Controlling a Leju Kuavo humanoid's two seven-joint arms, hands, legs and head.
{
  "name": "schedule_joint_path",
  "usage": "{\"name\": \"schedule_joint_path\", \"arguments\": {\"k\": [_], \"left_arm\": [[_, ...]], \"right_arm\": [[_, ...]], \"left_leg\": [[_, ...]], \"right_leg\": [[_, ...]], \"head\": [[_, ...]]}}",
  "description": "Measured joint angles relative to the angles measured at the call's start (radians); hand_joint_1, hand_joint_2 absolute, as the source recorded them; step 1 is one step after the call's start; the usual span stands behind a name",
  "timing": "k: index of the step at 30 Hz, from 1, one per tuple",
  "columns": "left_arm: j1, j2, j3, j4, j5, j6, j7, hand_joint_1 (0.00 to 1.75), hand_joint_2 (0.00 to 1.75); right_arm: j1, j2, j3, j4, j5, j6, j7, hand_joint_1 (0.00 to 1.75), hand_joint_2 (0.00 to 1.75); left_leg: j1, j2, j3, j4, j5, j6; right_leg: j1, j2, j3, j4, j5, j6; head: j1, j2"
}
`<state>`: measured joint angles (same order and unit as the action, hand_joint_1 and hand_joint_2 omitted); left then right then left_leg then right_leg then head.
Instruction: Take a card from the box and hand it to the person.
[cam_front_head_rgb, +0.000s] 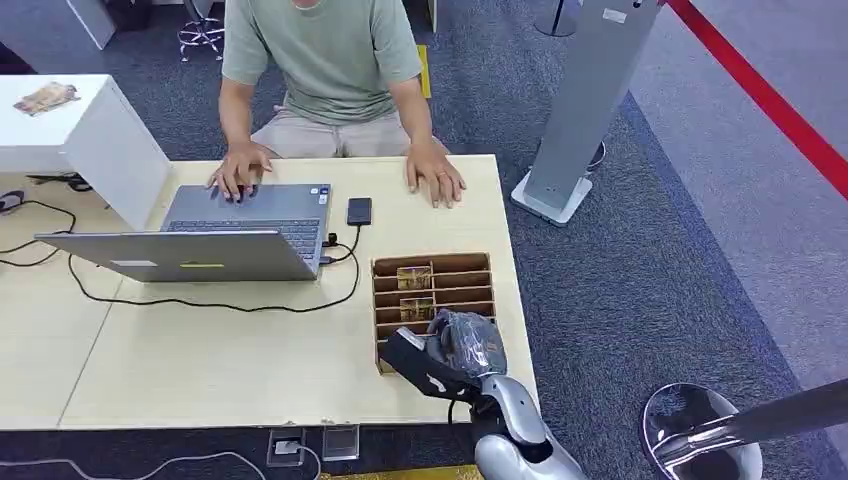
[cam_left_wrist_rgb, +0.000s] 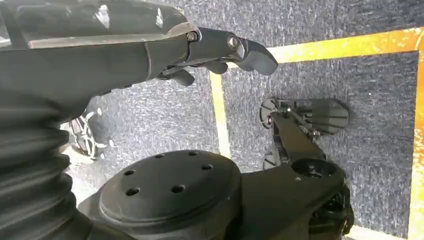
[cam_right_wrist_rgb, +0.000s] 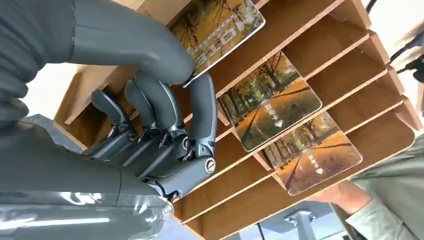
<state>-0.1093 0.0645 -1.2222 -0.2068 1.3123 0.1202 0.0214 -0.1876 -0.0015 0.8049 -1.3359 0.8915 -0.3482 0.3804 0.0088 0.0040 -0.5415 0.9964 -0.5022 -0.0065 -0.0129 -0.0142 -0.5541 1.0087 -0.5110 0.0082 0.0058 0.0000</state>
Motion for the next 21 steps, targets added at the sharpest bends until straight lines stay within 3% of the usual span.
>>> {"name": "schedule_joint_path", "arguments": {"k": [3,6,7,10,13,15,17,21], "left_arm": [[0.0,0.0,0.0,0.0,0.003,0.003,0.0,0.0,1.75],[0.0,0.0,0.0,0.0,0.003,0.003,0.0,0.0,1.75],[0.0,0.0,0.0,0.0,0.003,0.003,0.0,0.0,1.75],[0.001,0.0,0.0,0.0,0.003,0.003,-0.003,0.0,1.75],[0.0,0.0,0.0,0.0,0.004,0.005,-0.003,0.0,1.75],[0.0,-0.001,0.0,0.0,0.007,0.006,-0.003,0.0,1.75],[0.001,-0.001,0.0,0.0,0.009,0.005,-0.003,0.0,1.75],[-0.001,-0.002,0.0,0.0,0.005,0.002,-0.003,0.0,1.75]], "right_arm": [[0.011,-0.002,0.0,-0.001,-0.002,-0.122,-0.09,1.52,1.75],[0.023,-0.003,-0.003,-0.014,-0.022,-0.303,-0.243,1.52,1.75],[0.028,-0.003,-0.006,-0.022,-0.023,-0.33,-0.286,1.52,1.75],[0.079,0.009,-0.051,-0.059,-0.049,-0.345,-0.526,1.52,1.75],[0.118,0.03,-0.098,-0.08,-0.09,-0.345,-0.636,1.52,1.75],[0.124,0.035,-0.123,-0.083,-0.109,-0.346,-0.622,1.52,1.75],[0.122,0.035,-0.13,-0.081,-0.125,-0.345,-0.556,1.52,1.75],[0.044,0.034,-0.115,-0.028,-0.172,-0.31,-0.324,1.52,1.75]], "left_leg": [[0.0,0.0,0.0,0.0,0.0,0.0],[0.0,0.0,0.0,0.0,0.0,0.0],[0.0,0.0,0.0,0.0,0.0,0.0],[0.0,0.0,-0.001,0.0,0.0,0.0],[0.0,0.0,-0.001,0.0,0.0,0.0],[0.0,0.0,-0.001,0.0,0.0,0.0],[0.0,0.0,-0.001,0.0,0.0,0.0],[0.0,0.0,-0.002,0.0,0.002,0.001]], "right_leg": [[0.0,0.0,0.0,0.0,0.0,0.0],[0.0,0.0,0.0,0.0,0.0,0.0],[0.0,0.0,0.0,0.0,0.0,0.0],[0.0,0.0,-0.001,0.0,0.0,0.0],[0.0,0.0,-0.001,0.0,0.0,0.0],[0.0,0.0,-0.001,0.0,0.0,0.0],[0.0,0.0,0.0,0.0,0.0,0.0],[0.0,0.0,0.0,0.0,0.002,0.001]], "head": [[0.0,0.0],[0.0,0.0],[0.001,0.0],[0.001,0.0],[-0.002,0.0],[-0.001,0.0],[-0.001,0.0],[0.001,0.0]]}}
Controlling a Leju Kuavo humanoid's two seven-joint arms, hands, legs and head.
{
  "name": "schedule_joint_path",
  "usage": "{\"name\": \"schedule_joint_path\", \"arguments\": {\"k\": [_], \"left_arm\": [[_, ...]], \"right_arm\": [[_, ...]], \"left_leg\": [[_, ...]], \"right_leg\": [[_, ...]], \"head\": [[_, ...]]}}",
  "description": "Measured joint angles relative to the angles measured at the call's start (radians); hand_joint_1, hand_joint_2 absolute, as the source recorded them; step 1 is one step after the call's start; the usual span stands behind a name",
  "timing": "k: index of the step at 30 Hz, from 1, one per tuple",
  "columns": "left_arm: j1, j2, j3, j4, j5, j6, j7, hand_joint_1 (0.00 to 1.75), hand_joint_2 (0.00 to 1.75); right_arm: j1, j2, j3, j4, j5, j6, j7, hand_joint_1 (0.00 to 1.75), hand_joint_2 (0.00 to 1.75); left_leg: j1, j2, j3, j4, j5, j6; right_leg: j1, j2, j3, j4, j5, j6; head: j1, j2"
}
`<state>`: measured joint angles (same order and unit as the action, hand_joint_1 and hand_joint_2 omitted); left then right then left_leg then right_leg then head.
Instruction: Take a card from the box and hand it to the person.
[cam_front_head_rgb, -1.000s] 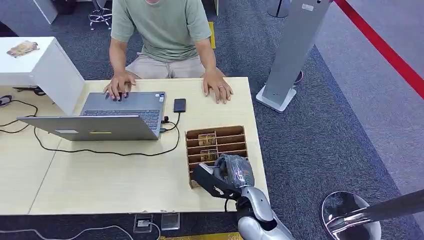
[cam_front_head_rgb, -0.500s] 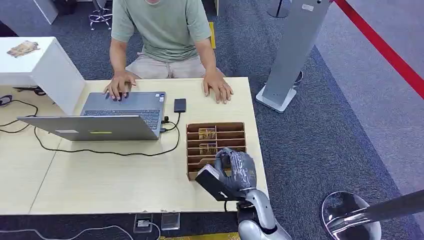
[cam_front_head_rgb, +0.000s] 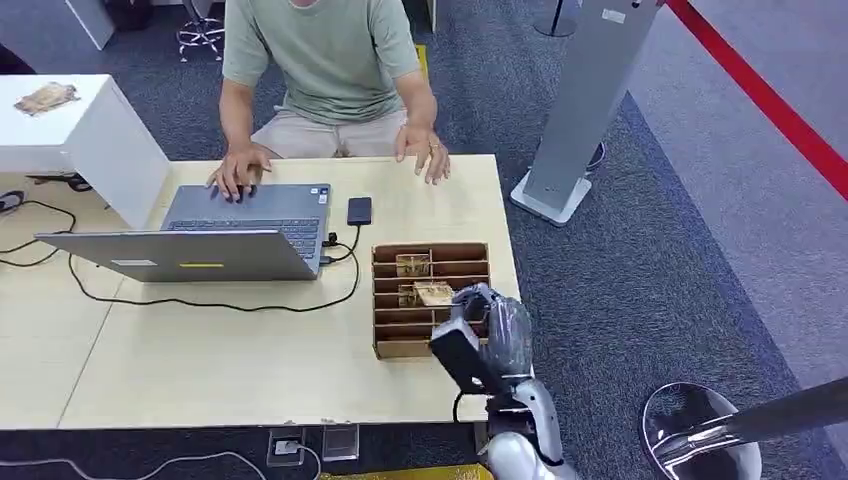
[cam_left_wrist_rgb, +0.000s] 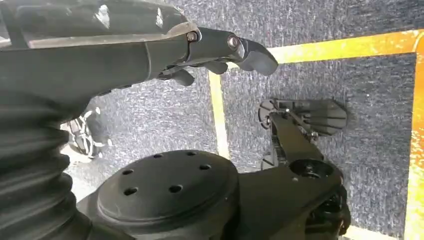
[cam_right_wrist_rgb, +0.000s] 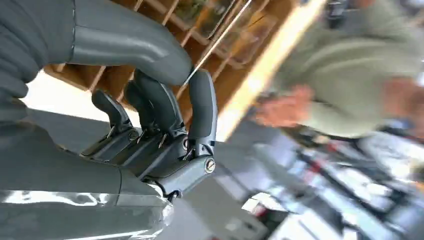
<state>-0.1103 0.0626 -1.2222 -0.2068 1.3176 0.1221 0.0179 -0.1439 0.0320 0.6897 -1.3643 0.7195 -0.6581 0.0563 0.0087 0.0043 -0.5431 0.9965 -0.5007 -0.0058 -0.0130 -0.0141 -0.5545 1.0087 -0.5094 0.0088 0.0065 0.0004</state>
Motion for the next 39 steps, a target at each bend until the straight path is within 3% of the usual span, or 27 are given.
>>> {"name": "schedule_joint_path", "arguments": {"k": [8,14,24,25,30,35,39], "left_arm": [[-0.013,-0.005,-0.002,0.0,-0.03,-0.008,0.025,0.0,1.75],[-0.032,-0.007,-0.015,0.0,-0.051,-0.01,0.054,0.0,1.75],[-0.035,-0.009,-0.028,0.0,-0.047,-0.008,0.058,0.0,1.75],[-0.035,-0.01,-0.029,0.0,-0.046,-0.009,0.057,0.0,1.75],[-0.035,-0.011,-0.034,0.0,-0.048,-0.03,0.051,0.0,1.75],[-0.033,-0.011,-0.041,0.0,-0.031,-0.02,0.042,0.0,1.75],[-0.027,-0.011,-0.041,0.0,-0.004,-0.012,0.034,0.0,1.75]], "right_arm": [[-0.27,0.039,0.051,0.209,-0.027,0.023,0.072,1.52,1.75],[-0.482,0.097,0.067,0.43,0.005,-0.008,0.089,1.52,1.75],[-0.633,0.184,0.072,0.676,0.047,-0.024,0.122,1.52,1.75],[-0.642,0.19,0.073,0.696,0.052,-0.024,0.127,0.0,1.75],[-0.663,0.206,0.077,0.772,0.063,-0.022,0.141,0.0,1.75],[-0.668,0.21,0.079,0.807,0.055,-0.03,0.116,0.0,1.75],[-0.659,0.214,0.053,0.808,0.01,-0.034,0.027,0.0,1.75]], "left_leg": [[0.0,0.0,-0.001,0.0,0.002,0.0],[0.0,-0.001,-0.001,0.0,0.002,0.0],[0.0,-0.001,-0.001,0.0,0.002,0.0],[0.0,-0.001,-0.001,0.0,0.002,0.0],[0.0,-0.001,-0.001,0.0,0.002,0.0],[0.0,-0.001,-0.001,0.0,0.002,0.0],[0.0,0.0,0.0,0.0,0.002,0.0]], "right_leg": [[0.0,0.0,-0.001,0.001,0.002,0.0],[0.0,-0.001,-0.001,0.001,0.002,0.0],[0.0,-0.001,-0.001,0.001,0.001,0.0],[0.0,-0.001,-0.001,0.001,0.001,0.0],[0.0,-0.001,-0.001,0.001,0.001,0.0],[0.0,-0.001,-0.001,0.001,0.001,0.0],[0.0,-0.001,-0.001,0.001,0.001,0.0]], "head": [[0.0,0.0],[0.0,0.0],[-0.001,0.0],[-0.001,0.0],[0.0,0.0],[0.0,0.0],[-0.001,0.0]]}}
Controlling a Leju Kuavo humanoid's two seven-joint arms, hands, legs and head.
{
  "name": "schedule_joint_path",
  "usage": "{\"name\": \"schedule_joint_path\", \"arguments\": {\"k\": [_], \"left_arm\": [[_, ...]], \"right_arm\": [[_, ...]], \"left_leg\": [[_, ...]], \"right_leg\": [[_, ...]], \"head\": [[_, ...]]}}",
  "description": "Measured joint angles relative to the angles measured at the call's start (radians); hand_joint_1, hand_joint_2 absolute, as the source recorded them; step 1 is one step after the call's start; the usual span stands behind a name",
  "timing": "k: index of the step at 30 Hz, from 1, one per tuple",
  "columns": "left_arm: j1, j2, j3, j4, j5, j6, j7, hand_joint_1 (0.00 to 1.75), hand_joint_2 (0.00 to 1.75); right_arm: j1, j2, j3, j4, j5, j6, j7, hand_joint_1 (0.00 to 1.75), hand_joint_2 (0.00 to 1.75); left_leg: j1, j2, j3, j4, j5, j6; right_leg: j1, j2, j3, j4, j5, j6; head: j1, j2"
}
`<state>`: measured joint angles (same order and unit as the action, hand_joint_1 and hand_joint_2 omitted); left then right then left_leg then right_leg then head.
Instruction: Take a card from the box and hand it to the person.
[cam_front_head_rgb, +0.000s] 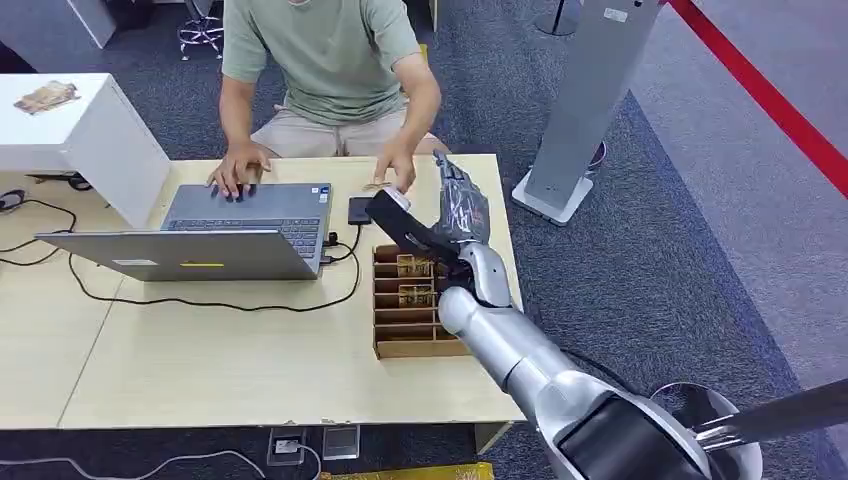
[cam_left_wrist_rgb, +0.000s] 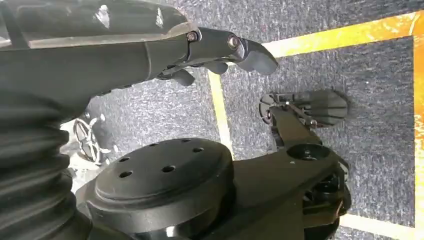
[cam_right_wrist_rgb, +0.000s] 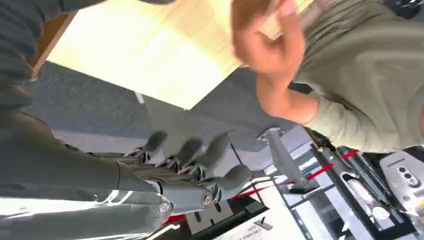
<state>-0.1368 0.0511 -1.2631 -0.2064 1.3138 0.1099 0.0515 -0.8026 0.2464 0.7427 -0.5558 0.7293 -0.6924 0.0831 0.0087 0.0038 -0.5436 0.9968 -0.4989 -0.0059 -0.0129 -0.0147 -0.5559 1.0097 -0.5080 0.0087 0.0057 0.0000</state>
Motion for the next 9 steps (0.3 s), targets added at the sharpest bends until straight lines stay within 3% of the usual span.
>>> {"name": "schedule_joint_path", "arguments": {"k": [4,9], "left_arm": [[0.013,0.0,0.0,0.0,0.029,0.007,-0.014,0.0,1.75],[0.022,0.0,0.0,0.0,0.057,0.013,-0.031,0.0,1.75]], "right_arm": [[0.049,-0.002,-0.025,-0.054,-0.073,0.0,-0.055,0.0,1.75],[0.18,-0.058,-0.034,-0.24,-0.198,0.034,-0.071,0.0,1.75]], "left_leg": [[0.0,0.0,0.001,0.0,0.0,0.0],[0.0,0.0,0.002,0.0,0.0,0.0]], "right_leg": [[0.0,0.0,0.0,0.0,0.0,0.0],[0.0,0.0,0.0,-0.001,0.0,0.0]], "head": [[0.0,0.0],[0.0,0.0]]}}
